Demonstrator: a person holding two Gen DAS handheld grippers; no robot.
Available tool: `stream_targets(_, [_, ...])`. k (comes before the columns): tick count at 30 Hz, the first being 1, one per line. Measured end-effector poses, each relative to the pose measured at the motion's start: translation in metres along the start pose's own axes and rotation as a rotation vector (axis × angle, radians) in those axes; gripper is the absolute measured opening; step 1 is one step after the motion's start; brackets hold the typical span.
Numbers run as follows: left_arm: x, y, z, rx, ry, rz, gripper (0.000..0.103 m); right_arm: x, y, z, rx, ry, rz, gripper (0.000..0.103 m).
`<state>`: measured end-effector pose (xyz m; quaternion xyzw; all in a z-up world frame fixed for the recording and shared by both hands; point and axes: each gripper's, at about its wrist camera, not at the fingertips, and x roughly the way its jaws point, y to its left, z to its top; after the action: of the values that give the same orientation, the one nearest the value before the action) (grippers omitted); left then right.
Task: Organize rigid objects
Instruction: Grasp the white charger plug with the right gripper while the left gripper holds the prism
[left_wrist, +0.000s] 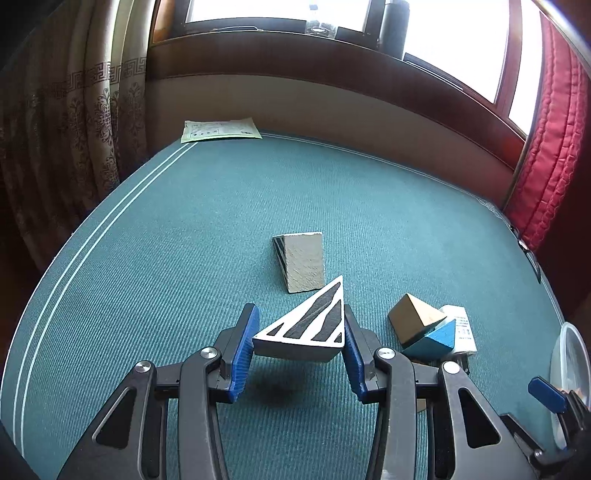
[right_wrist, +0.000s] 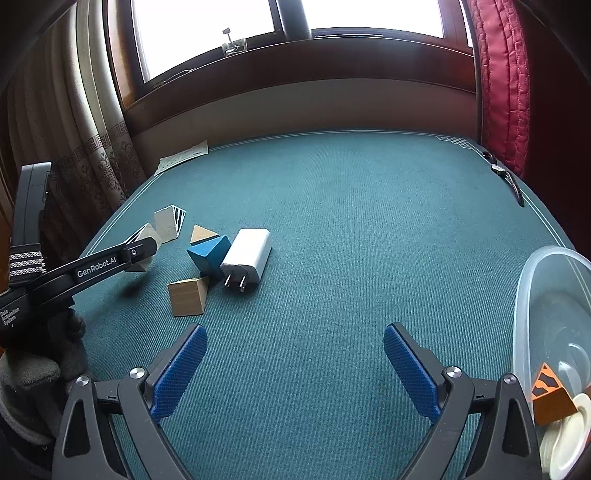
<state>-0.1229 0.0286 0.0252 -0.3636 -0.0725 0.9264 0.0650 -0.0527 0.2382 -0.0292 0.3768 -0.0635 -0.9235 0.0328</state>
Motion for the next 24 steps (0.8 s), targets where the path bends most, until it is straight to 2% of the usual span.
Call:
stream_targets(12, [-0.013,0.008,0.003,-0.036,-0.041,0.009,0.044,0.030,0.017,0.023,-0.033,0.013,-0.031,0.096])
stream_targets(16, [-0.015,0.009,0.004,-0.040,-0.047,0.007,0.044,0.039,0.023,0.030,-0.053,0.026,-0.038,0.087])
stream_targets(21, [-0.017,0.011,0.005,-0.051,-0.050,0.006,0.044,0.035,0.034,0.033,-0.060,0.008,-0.015,0.086])
stream_targets(24, [-0.018,0.012,0.006,-0.056,-0.051,0.005,0.044,0.030,0.044,0.035,-0.072,-0.016,0.014,0.081])
